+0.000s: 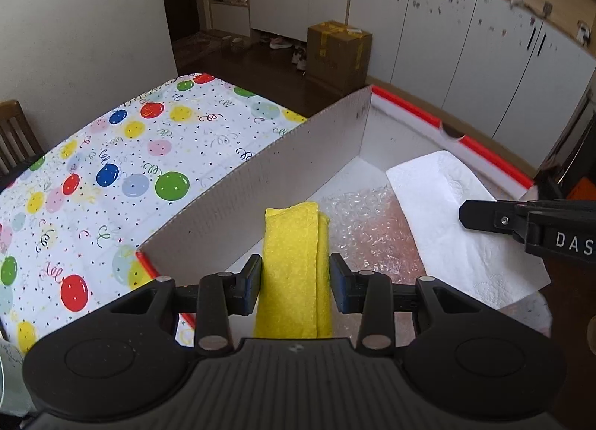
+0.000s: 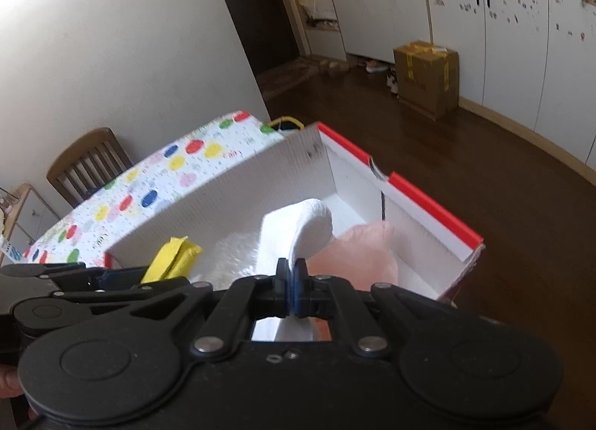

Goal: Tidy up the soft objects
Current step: 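Carry the yellow cloth and white napkin with both tools over the shoebox, then open both tools to release the yellow cloth and napkin into the box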

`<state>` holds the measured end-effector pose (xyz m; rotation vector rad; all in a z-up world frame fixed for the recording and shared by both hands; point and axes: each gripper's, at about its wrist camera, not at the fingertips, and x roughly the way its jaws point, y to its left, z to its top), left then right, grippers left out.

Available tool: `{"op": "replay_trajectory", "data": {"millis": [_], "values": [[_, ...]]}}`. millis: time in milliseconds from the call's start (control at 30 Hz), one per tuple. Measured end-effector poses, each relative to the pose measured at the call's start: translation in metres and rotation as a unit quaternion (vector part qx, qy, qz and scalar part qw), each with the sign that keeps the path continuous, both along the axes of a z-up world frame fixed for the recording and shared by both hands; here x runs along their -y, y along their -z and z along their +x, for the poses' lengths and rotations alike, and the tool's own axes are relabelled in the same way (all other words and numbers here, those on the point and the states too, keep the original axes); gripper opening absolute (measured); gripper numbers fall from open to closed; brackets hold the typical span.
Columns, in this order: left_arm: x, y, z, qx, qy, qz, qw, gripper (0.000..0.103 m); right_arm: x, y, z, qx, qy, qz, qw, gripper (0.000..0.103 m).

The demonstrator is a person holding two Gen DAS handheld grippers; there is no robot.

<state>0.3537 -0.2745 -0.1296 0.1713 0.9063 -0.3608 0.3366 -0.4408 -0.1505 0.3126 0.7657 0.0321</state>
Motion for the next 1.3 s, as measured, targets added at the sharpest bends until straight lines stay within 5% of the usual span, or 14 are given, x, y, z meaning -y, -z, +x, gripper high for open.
{"op": "replay_trajectory", "data": {"millis": [300, 700, 867, 967, 1300], "values": [[0.019, 0.023, 0.014, -0.049, 0.009, 0.014, 0.9986, 0.037, -0.007, 0.018, 0.012, -0.024, -0.018, -0.017, 0.999, 0.002], [0.032, 0.047, 0.022, -0.116, 0.004, 0.038, 0.9924, 0.038, -0.01, 0.026, 0.02, -0.048, -0.05, -0.031, 0.997, 0.017], [0.032, 0.046, 0.022, -0.108, -0.01, 0.047, 0.993, 0.041, -0.009, 0.025, 0.023, -0.054, -0.064, -0.034, 0.996, 0.023], [0.03, 0.041, 0.021, -0.097, -0.015, 0.036, 0.9945, 0.06, -0.007, 0.023, 0.023, -0.054, -0.068, -0.031, 0.996, 0.025], [0.016, 0.014, 0.004, -0.067, -0.029, -0.019, 0.9971, 0.061, 0.001, 0.007, 0.004, -0.033, -0.093, -0.035, 0.995, 0.042]]}}
